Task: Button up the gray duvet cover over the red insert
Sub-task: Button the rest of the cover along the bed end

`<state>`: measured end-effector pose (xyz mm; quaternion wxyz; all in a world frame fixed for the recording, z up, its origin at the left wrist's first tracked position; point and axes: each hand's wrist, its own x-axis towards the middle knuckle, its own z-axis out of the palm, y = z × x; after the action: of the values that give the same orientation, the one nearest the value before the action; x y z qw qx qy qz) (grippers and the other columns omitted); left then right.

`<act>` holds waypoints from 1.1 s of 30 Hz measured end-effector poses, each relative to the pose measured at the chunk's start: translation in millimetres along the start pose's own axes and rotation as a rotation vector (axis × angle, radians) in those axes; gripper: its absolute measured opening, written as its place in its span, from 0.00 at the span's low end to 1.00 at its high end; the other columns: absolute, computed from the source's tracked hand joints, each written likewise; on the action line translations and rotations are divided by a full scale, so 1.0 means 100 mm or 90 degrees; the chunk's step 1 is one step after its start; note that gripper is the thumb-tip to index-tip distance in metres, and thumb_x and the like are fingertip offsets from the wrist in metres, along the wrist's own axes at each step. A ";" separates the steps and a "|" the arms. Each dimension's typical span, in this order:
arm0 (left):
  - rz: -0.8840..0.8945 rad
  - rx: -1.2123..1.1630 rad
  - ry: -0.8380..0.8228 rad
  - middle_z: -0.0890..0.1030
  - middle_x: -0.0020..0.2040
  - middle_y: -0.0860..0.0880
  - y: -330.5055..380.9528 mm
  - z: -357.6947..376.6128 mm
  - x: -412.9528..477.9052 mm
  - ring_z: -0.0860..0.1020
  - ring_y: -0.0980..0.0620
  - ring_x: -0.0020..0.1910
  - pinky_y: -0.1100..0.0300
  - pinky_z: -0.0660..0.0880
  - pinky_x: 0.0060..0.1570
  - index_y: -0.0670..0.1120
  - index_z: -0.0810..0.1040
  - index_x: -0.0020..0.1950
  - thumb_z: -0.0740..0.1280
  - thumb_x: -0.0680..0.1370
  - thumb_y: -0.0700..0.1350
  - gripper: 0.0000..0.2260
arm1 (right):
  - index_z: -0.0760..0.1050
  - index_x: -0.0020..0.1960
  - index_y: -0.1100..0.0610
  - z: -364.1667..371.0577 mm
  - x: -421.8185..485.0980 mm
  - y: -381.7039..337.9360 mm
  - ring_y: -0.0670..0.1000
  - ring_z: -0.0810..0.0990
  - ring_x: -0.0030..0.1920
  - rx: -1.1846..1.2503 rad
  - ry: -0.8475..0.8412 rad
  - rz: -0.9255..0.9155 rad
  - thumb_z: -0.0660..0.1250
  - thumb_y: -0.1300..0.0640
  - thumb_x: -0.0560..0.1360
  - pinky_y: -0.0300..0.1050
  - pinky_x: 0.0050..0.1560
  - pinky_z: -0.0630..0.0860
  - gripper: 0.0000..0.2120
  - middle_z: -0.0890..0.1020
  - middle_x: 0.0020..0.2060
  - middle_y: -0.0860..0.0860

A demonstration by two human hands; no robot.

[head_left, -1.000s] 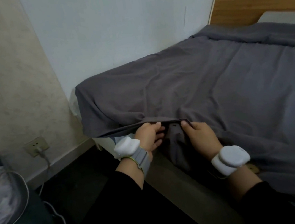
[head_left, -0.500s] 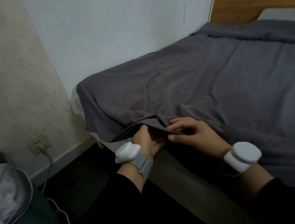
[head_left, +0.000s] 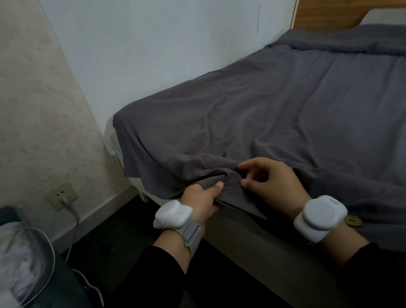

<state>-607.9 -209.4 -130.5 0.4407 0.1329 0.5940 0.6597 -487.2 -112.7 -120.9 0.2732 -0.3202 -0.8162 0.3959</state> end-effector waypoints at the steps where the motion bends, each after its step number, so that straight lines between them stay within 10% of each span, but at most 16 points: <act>1: 0.010 0.019 0.007 0.81 0.46 0.43 0.00 -0.01 0.01 0.79 0.49 0.43 0.58 0.79 0.45 0.37 0.76 0.60 0.63 0.77 0.37 0.12 | 0.78 0.50 0.47 -0.01 0.00 -0.03 0.44 0.81 0.39 0.011 0.000 0.000 0.73 0.55 0.70 0.36 0.44 0.74 0.10 0.83 0.38 0.46; 5: 0.031 0.061 0.022 0.81 0.55 0.37 0.00 -0.04 0.03 0.79 0.38 0.55 0.43 0.76 0.58 0.41 0.81 0.52 0.67 0.75 0.41 0.08 | 0.76 0.42 0.49 0.01 -0.08 -0.18 0.44 0.78 0.39 -0.071 -0.056 -0.055 0.76 0.43 0.64 0.38 0.42 0.76 0.14 0.79 0.40 0.46; 11: -0.014 0.016 -0.090 0.82 0.48 0.46 0.07 -0.06 -0.04 0.80 0.54 0.45 0.67 0.79 0.41 0.39 0.78 0.57 0.67 0.75 0.37 0.11 | 0.76 0.41 0.46 0.10 -0.06 -0.11 0.43 0.76 0.43 -0.202 -0.070 -0.100 0.71 0.48 0.70 0.45 0.49 0.77 0.05 0.75 0.43 0.43; 21: -0.005 0.050 -0.091 0.81 0.45 0.46 0.03 -0.11 -0.05 0.80 0.53 0.44 0.69 0.78 0.44 0.35 0.77 0.58 0.64 0.76 0.34 0.12 | 0.80 0.38 0.52 0.04 -0.02 -0.05 0.37 0.79 0.37 -0.045 -0.097 -0.019 0.70 0.53 0.74 0.26 0.40 0.71 0.06 0.83 0.35 0.44; 33: 0.003 0.060 -0.070 0.79 0.39 0.43 0.03 -0.05 -0.06 0.82 0.57 0.27 0.68 0.79 0.37 0.38 0.77 0.41 0.63 0.77 0.34 0.06 | 0.82 0.40 0.55 0.01 -0.01 -0.06 0.35 0.76 0.30 -0.031 -0.087 0.059 0.66 0.52 0.76 0.29 0.35 0.69 0.11 0.81 0.31 0.44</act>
<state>-609.8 -216.9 -126.8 0.4644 0.1911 0.5992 0.6235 -489.1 -116.8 -116.6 0.1904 -0.3366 -0.8267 0.4087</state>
